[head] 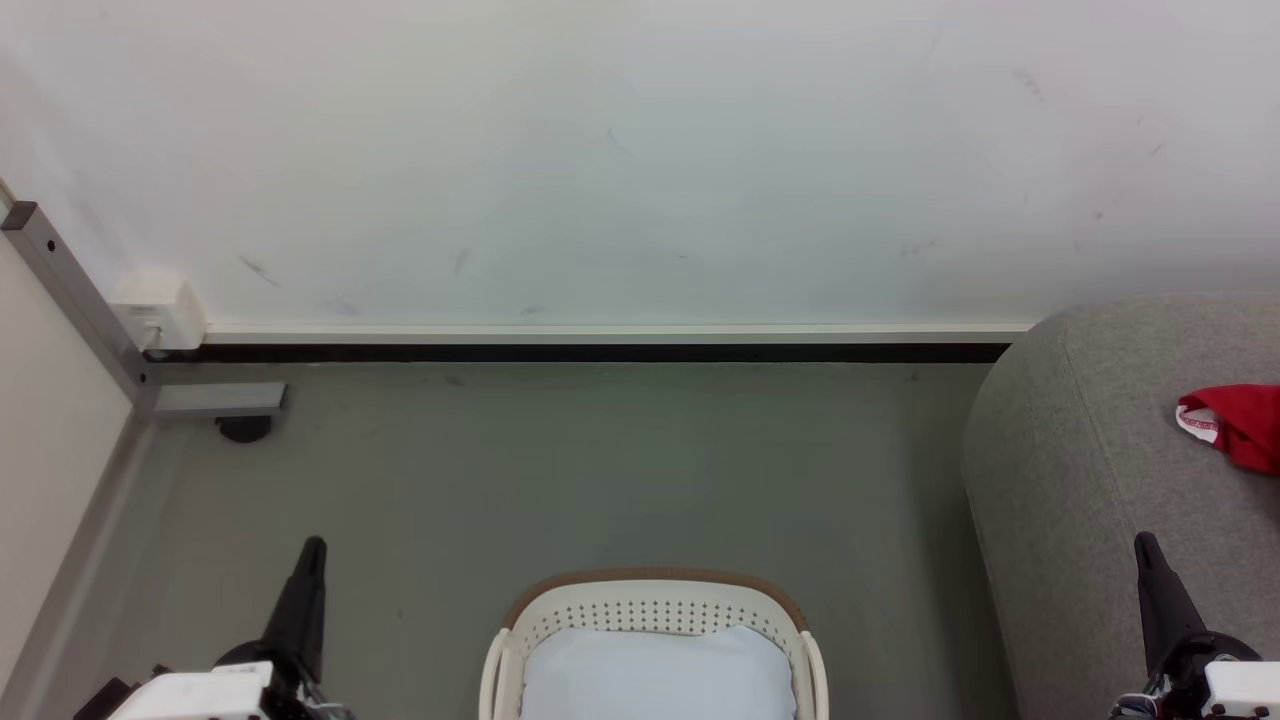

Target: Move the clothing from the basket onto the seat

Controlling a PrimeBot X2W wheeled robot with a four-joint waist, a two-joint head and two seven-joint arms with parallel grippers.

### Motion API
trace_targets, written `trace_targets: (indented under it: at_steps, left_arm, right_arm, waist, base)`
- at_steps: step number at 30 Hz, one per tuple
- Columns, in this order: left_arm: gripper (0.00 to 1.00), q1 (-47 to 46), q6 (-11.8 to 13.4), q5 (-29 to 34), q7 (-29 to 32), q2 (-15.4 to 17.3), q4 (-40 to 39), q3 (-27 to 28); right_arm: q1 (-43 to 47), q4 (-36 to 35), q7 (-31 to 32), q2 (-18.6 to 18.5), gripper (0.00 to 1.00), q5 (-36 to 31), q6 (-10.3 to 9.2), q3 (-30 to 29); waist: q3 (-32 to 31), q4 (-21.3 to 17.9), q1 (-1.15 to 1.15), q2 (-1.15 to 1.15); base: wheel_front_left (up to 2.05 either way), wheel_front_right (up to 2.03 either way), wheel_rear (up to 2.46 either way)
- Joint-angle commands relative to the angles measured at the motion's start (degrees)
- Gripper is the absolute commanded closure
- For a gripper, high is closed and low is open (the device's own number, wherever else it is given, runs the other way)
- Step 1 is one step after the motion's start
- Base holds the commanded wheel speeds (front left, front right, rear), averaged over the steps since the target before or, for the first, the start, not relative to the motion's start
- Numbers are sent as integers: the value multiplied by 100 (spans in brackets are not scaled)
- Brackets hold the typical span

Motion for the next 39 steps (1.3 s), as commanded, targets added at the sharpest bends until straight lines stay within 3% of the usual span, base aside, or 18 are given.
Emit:
trace_targets:
  at_steps: [1, 39]
  left_arm:
    - [100, -52, -34, -74, 21, 12, -14, 15]
    - [100, -51, -30, -74, 20, 12, -15, 14]
  right_arm:
    - [-67, -23, 16, -38, 100, 10, -14, -18]
    - [-67, -23, 15, -38, 100, 10, -14, -17]
  waist:
    - [0, 0, 0, 0]
    - [0, 0, 0, 0]
  base:
    - [0, 0, 0]
    - [0, 0, 0]
